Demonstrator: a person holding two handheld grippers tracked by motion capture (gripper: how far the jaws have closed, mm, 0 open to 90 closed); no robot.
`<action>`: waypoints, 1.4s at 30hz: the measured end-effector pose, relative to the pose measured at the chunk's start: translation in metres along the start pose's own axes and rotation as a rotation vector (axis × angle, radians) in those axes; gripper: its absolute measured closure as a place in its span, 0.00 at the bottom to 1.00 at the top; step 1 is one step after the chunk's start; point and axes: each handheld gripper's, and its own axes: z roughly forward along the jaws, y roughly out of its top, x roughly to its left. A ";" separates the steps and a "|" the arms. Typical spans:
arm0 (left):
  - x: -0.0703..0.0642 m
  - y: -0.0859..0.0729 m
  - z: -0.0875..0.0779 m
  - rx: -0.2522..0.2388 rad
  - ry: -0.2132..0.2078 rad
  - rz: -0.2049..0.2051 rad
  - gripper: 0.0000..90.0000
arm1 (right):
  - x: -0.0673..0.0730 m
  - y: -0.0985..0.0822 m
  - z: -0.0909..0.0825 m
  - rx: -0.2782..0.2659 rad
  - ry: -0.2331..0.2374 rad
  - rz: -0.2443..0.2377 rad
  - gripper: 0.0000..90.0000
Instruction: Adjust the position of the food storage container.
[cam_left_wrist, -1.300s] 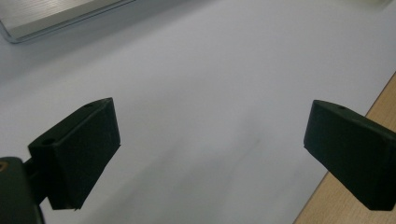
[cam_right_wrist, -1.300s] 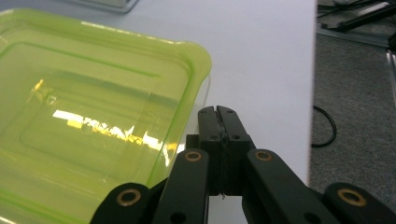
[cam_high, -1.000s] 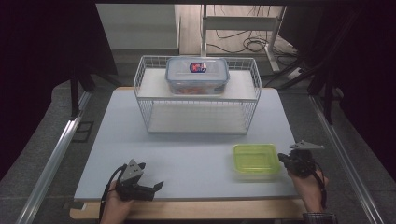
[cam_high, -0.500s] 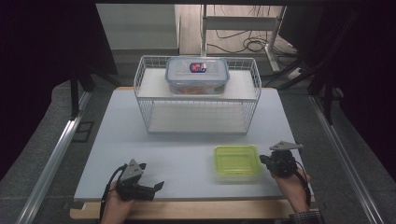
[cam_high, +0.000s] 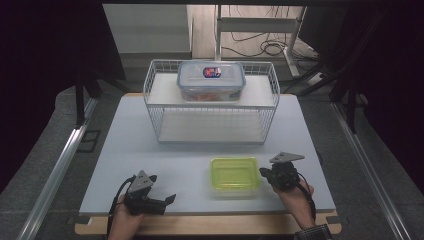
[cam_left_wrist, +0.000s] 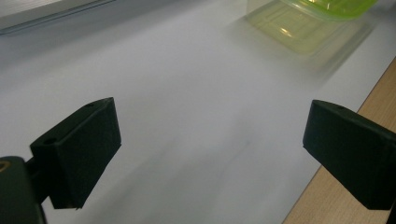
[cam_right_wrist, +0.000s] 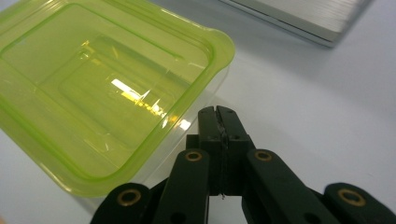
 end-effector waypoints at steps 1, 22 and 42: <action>0.000 0.000 0.000 0.000 0.000 0.000 0.05 | 0.002 0.001 0.001 0.001 0.005 -0.004 0.99; 0.000 0.000 0.001 0.013 0.003 0.006 0.05 | 0.033 0.011 0.013 -0.030 0.081 -0.036 0.99; -0.001 0.000 -0.001 0.022 -0.007 0.010 0.06 | 0.028 0.009 0.000 -0.078 0.071 -0.050 0.74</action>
